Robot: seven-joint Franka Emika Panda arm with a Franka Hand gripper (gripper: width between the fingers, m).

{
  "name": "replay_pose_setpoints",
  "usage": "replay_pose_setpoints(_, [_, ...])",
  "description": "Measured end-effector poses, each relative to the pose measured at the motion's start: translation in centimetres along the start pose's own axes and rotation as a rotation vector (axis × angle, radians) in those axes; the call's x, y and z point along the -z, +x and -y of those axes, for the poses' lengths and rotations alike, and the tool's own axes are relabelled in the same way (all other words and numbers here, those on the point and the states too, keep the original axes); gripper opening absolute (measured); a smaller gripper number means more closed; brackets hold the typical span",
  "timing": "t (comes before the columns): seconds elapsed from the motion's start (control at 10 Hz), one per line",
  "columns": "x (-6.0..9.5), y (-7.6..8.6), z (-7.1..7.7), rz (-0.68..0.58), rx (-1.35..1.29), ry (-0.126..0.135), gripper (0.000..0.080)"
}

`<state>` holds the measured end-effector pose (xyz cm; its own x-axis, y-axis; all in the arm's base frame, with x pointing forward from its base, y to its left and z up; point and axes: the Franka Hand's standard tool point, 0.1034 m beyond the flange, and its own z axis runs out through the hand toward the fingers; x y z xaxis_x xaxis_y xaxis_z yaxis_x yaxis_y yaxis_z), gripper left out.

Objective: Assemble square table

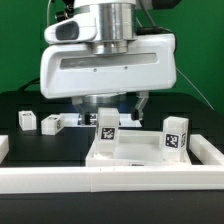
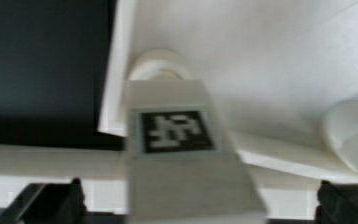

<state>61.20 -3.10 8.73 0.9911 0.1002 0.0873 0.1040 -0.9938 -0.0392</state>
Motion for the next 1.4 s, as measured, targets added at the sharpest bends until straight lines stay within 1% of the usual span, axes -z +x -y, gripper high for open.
replay_pose_setpoints(0.2, [-0.09,-0.14,0.24,-0.016,-0.003,-0.007,0.0649])
replay_pose_setpoints(0.5, [-0.45,-0.31,0.19,-0.014,0.000,-0.008,0.0649])
replay_pose_setpoints(0.6, [-0.54,-0.33,0.15,-0.014,0.007,-0.009,0.0512])
replay_pose_setpoints(0.7, [-0.57,-0.33,0.18,-0.014,0.010,-0.009,0.0512])
replay_pose_setpoints(0.8, [-0.56,-0.33,0.18,-0.014,0.010,-0.009,0.0374])
replay_pose_setpoints(0.9, [-0.56,-0.33,0.15,-0.014,0.010,-0.009,0.0289])
replay_pose_setpoints(1.2, [-0.56,-0.32,0.16,-0.015,-0.009,-0.008,0.0289])
replay_pose_setpoints(1.4, [-0.56,-0.30,0.27,-0.017,-0.150,-0.001,0.0289])
